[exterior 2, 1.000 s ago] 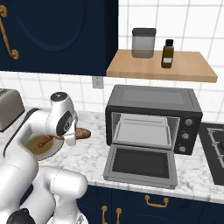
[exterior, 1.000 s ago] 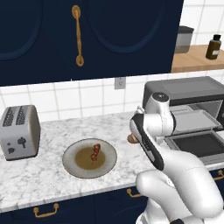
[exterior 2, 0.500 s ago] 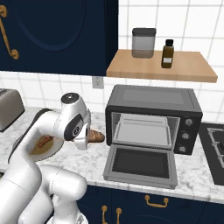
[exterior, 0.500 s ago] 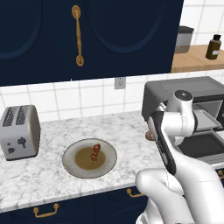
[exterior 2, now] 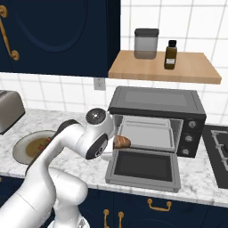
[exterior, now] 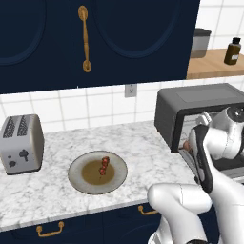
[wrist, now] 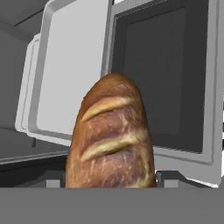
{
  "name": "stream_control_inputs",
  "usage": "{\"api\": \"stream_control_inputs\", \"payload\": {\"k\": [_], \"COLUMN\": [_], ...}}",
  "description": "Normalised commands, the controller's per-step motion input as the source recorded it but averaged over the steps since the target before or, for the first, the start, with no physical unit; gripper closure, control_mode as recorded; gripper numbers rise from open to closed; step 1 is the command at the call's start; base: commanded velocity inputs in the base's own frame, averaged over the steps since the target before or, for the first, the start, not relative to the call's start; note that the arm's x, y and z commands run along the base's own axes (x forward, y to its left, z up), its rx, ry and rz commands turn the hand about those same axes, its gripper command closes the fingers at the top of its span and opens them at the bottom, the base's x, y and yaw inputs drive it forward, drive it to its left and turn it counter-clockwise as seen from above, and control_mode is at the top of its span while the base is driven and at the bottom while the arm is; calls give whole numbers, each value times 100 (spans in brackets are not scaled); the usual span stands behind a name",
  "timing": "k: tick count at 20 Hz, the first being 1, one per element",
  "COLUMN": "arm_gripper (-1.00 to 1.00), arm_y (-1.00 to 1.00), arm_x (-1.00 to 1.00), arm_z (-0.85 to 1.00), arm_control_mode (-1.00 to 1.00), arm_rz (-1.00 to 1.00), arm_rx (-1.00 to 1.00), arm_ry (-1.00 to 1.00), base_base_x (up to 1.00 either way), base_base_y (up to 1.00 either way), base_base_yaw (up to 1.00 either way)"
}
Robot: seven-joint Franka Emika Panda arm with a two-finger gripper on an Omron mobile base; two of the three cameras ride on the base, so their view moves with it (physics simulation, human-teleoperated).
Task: Pick up the kebab skewer and baguette bread, and place them inside the toaster oven. Close the toaster oven door and start by setting the timer.
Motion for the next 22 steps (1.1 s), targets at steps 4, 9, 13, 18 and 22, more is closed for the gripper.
{"api": "stream_control_inputs", "payload": {"k": [4,9,13,18,22], "arm_gripper": [100,100,100,100,100], "arm_y": [-87,-71,-45,-16,-16], "arm_x": [2,26,59,52,38], "arm_z": [14,37,20,-1,-24], "arm_control_mode": [-100,-100,-100,-100,-100], "arm_rz": [0,0,5,1,2], "arm_rx": [3,6,9,2,0], "arm_ry": [-21,-10,0,0,0], "base_base_x": [0,0,0,0,0], "base_base_y": [0,0,0,0,0], "base_base_yaw": [0,0,0,0,0]}}
